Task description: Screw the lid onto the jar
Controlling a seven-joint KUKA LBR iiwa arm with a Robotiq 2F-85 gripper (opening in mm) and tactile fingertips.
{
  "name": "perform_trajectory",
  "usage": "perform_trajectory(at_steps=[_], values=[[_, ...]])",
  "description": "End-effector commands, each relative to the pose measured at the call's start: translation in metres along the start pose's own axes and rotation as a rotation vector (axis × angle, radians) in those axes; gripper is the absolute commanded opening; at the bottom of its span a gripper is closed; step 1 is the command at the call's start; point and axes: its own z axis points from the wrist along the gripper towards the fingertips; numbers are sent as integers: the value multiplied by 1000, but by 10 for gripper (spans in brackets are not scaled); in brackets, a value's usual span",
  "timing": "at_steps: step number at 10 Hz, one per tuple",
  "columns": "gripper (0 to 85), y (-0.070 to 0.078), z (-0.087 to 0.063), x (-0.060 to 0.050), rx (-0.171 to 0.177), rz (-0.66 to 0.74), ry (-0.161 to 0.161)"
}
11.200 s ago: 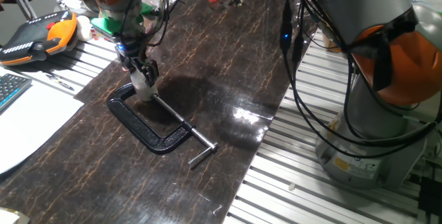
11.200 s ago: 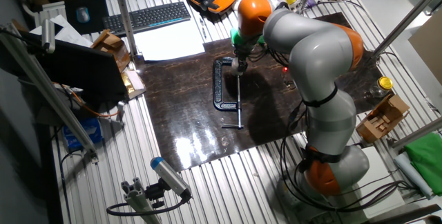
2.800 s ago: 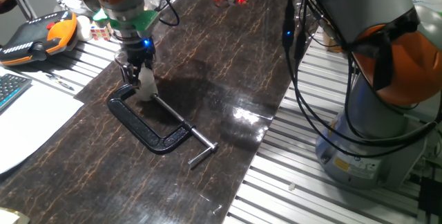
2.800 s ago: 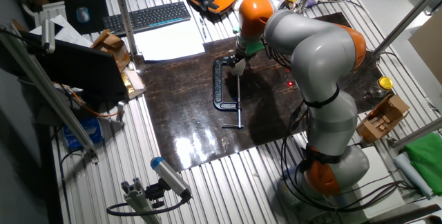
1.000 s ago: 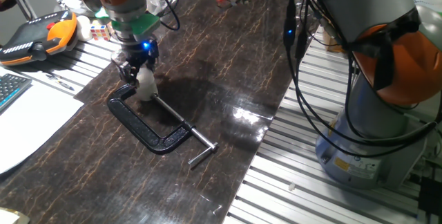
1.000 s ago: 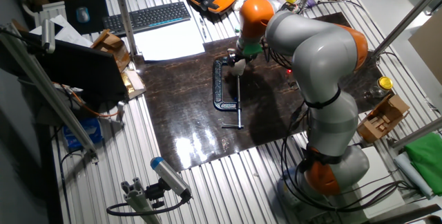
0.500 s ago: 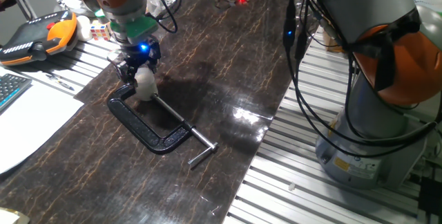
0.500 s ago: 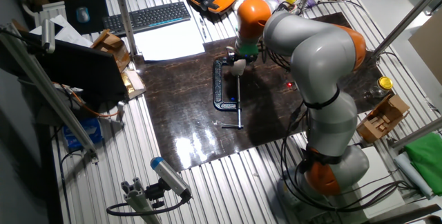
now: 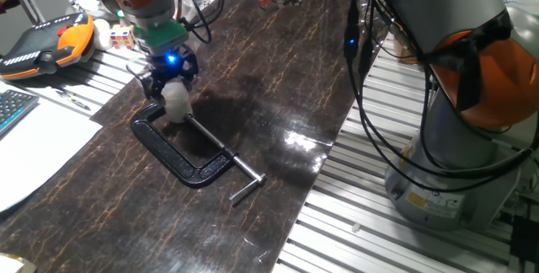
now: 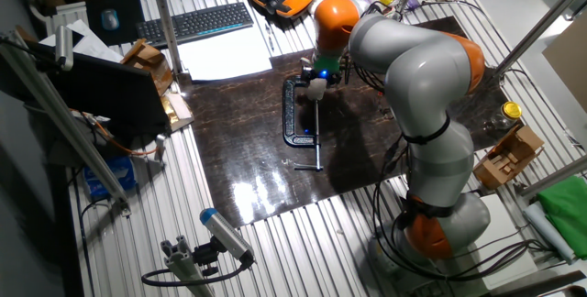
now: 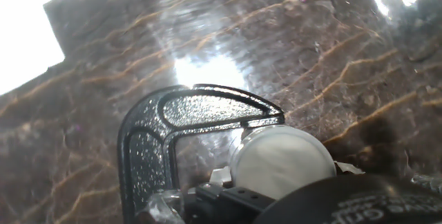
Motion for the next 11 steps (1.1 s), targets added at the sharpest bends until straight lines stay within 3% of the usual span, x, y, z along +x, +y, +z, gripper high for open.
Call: perform_trajectory(at_steps=[1,11], values=[[697,0,0,0,0,19,3],[707,1,1,-1,4,195,3]])
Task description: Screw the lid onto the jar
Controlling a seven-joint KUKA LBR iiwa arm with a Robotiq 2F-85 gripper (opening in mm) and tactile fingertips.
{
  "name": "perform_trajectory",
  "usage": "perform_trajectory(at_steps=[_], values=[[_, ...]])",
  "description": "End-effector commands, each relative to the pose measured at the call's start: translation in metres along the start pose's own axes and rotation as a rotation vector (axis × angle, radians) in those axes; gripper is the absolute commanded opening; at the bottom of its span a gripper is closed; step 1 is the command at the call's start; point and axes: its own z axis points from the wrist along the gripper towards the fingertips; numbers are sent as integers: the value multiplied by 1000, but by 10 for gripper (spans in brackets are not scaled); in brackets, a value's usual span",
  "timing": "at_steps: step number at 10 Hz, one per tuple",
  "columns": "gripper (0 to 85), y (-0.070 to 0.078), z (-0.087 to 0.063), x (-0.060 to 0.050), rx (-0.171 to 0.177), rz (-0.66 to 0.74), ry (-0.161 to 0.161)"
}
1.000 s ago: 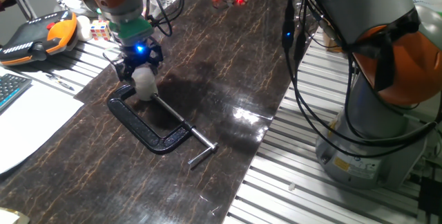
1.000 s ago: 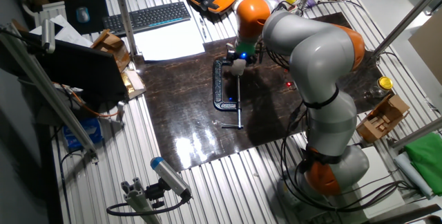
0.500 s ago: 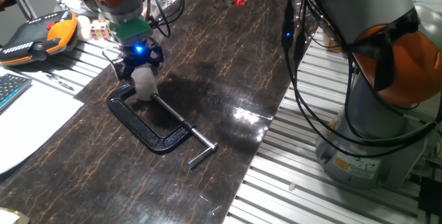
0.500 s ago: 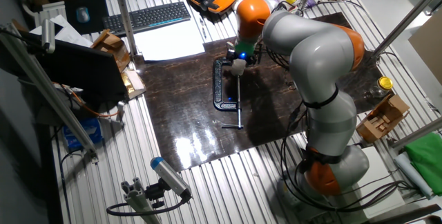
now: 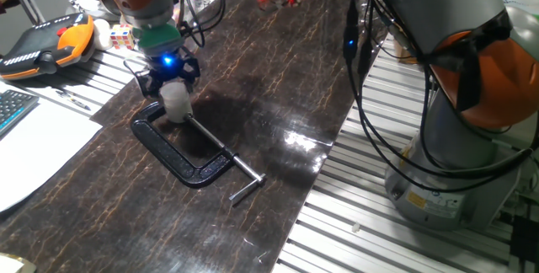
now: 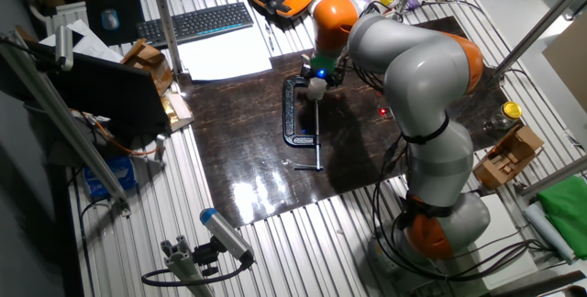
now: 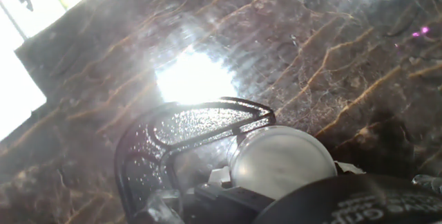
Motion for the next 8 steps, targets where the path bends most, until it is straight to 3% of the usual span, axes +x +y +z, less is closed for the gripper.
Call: perform_trajectory(at_steps=[1,8], values=[[707,0,0,0,0,32,0],[697,1,1,0,6,269,-14]])
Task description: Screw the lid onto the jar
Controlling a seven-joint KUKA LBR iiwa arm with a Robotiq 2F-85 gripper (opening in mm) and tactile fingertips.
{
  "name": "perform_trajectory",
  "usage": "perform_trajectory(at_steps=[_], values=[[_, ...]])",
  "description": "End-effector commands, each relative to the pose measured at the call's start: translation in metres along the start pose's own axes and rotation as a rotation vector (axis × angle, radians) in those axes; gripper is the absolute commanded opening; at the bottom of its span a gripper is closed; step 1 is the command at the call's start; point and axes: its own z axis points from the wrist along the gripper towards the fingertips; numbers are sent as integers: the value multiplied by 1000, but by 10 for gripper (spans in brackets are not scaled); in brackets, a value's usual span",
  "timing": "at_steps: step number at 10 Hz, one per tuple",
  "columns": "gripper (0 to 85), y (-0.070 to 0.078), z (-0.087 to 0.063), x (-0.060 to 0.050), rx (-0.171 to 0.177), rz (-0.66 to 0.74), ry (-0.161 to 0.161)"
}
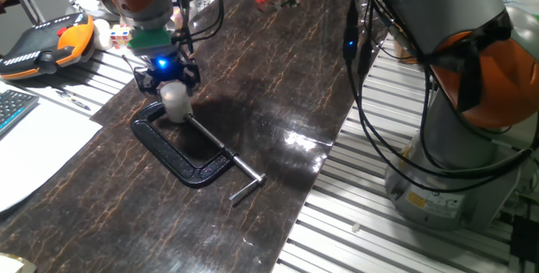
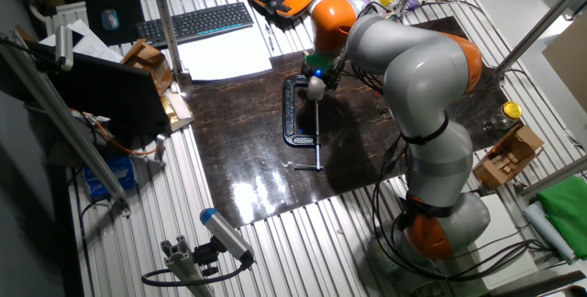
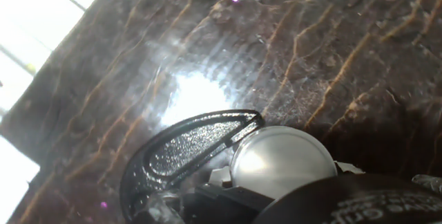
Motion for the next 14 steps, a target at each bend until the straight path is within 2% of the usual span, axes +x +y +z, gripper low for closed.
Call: perform_trajectory(at_steps=[1,7,14], values=[[697,0,0,0,-1,32,0],[693,0,0,0,-3,264,-18],[690,0,-1,0,10,420,-33]])
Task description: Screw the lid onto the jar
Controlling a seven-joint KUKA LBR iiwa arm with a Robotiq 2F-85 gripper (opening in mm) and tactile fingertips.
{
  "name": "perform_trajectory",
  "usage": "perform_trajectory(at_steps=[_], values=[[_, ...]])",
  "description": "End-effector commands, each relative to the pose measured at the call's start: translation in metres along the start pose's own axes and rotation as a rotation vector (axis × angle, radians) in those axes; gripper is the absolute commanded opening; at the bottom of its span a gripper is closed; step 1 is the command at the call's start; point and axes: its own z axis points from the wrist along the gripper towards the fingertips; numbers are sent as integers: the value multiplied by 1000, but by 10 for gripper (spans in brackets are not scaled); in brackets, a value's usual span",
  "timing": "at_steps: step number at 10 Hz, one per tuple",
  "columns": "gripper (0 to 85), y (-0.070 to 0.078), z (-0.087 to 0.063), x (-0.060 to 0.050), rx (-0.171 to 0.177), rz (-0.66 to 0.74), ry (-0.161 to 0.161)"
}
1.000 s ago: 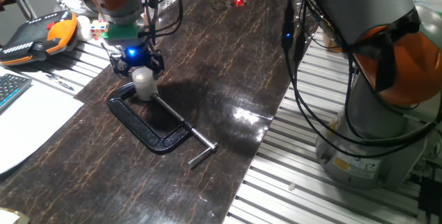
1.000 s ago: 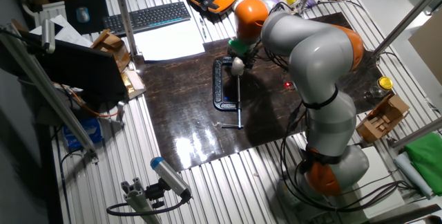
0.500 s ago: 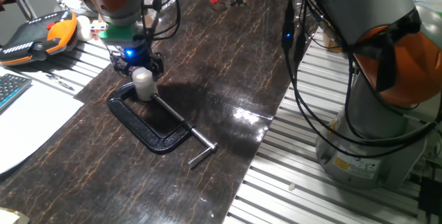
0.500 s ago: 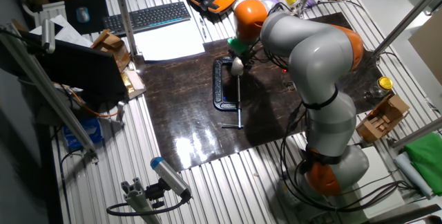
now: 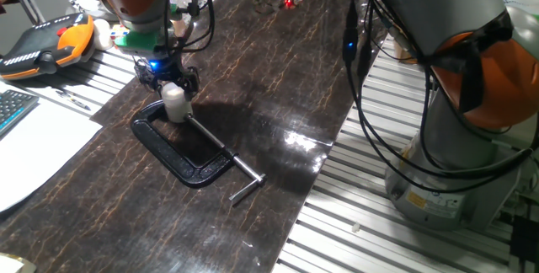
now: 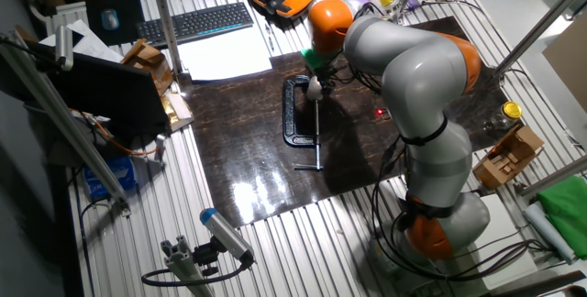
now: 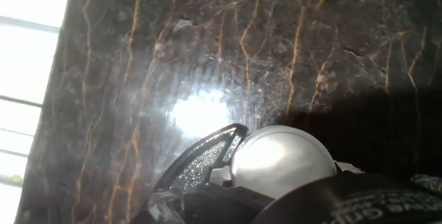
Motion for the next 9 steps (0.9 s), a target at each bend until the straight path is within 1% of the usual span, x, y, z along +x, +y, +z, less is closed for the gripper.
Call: perform_trajectory(at_steps=[1,4,6,9], values=[[693,0,0,0,2,16,-1],[690,0,0,0,11,65,1],[690,0,0,0,15,79,23],[690,0,0,1,21,125,33]])
